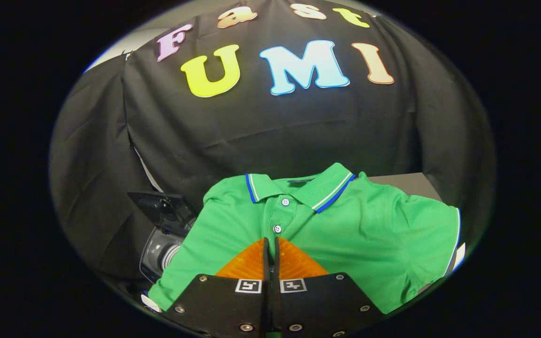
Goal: Put the clothes into the washing machine and then close the washing machine lid.
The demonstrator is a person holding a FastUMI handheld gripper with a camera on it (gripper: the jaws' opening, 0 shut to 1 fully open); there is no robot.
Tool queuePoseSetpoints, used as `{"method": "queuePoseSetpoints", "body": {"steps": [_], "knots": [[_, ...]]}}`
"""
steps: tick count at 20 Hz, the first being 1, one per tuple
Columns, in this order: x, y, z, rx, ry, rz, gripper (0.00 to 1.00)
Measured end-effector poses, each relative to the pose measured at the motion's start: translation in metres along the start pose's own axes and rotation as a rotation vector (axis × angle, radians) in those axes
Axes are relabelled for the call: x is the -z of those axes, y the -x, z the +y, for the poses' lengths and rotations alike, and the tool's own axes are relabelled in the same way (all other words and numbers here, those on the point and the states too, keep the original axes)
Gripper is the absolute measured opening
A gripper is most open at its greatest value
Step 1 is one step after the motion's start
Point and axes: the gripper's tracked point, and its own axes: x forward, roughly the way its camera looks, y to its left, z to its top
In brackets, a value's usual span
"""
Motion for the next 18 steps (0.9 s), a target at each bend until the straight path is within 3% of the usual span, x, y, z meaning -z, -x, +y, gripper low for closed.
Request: {"method": "queuePoseSetpoints", "body": {"steps": [9, 18], "knots": [[-0.054, 0.036, 0.062, -0.057, 0.002, -0.167, 0.00], [-0.052, 0.043, 0.148, -0.110, 0.013, -0.206, 0.00]]}}
